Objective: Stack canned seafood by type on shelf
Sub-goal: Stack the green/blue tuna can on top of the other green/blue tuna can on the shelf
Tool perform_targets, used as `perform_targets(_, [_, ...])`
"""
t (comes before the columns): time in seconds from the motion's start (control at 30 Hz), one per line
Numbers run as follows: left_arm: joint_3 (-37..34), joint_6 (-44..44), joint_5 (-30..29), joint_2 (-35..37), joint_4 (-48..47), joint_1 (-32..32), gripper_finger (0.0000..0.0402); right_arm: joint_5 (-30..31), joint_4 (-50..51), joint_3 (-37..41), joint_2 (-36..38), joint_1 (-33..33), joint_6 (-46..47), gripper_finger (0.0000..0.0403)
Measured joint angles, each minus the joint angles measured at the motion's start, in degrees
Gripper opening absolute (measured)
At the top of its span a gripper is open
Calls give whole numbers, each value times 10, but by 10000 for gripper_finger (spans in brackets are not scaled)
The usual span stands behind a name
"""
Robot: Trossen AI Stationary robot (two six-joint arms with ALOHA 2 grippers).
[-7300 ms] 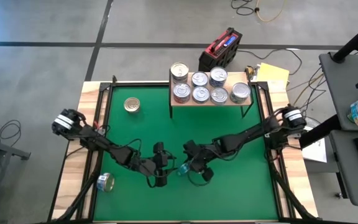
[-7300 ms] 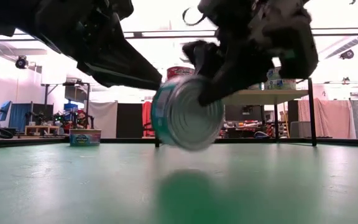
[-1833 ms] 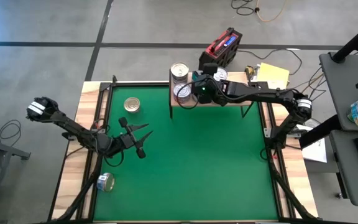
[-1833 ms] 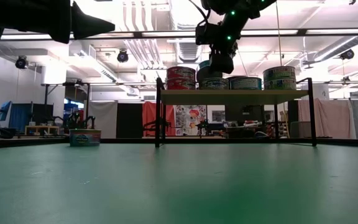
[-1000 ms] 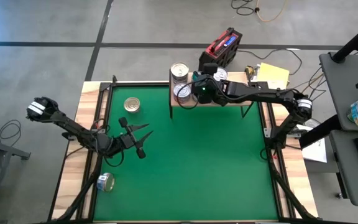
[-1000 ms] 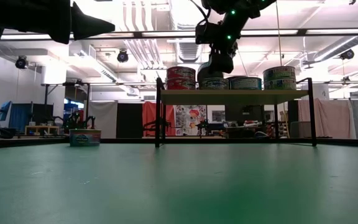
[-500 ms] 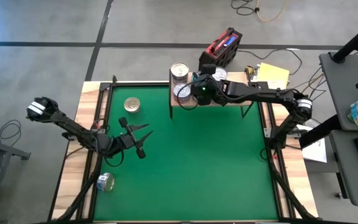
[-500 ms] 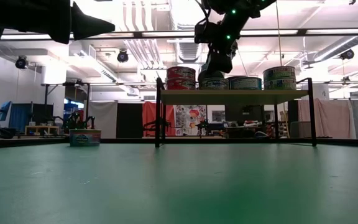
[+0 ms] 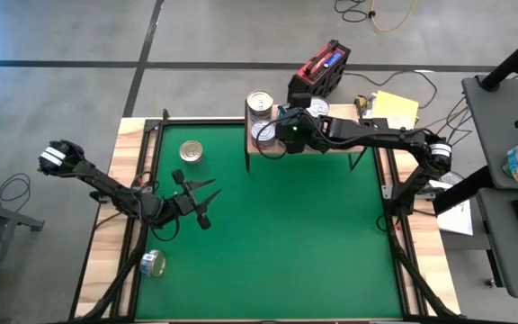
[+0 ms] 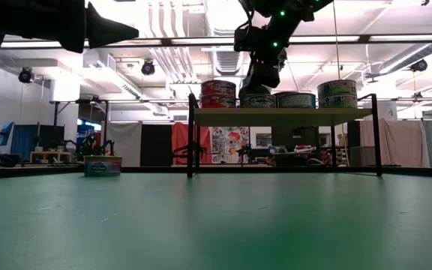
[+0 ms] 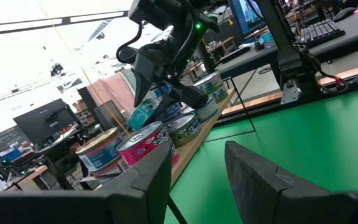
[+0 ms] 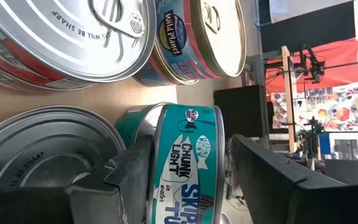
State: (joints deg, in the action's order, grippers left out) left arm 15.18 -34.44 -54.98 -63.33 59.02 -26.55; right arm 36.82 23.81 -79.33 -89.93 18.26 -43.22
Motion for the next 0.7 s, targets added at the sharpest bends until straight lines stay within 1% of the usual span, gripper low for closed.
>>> perform_targets(0.13, [0, 0, 0, 0, 0, 0, 134, -13, 0, 0, 0, 0, 6, 217])
perform_targets(0.3, [0, 0, 0, 0, 0, 0, 134, -23, 0, 0, 0, 0, 7, 239])
perform_targets(0.5, [0, 0, 0, 0, 0, 0, 134, -24, 0, 0, 0, 0, 8, 261])
perform_targets(0.7, [0, 0, 0, 0, -1, 0, 134, -24, 0, 0, 0, 0, 8, 275])
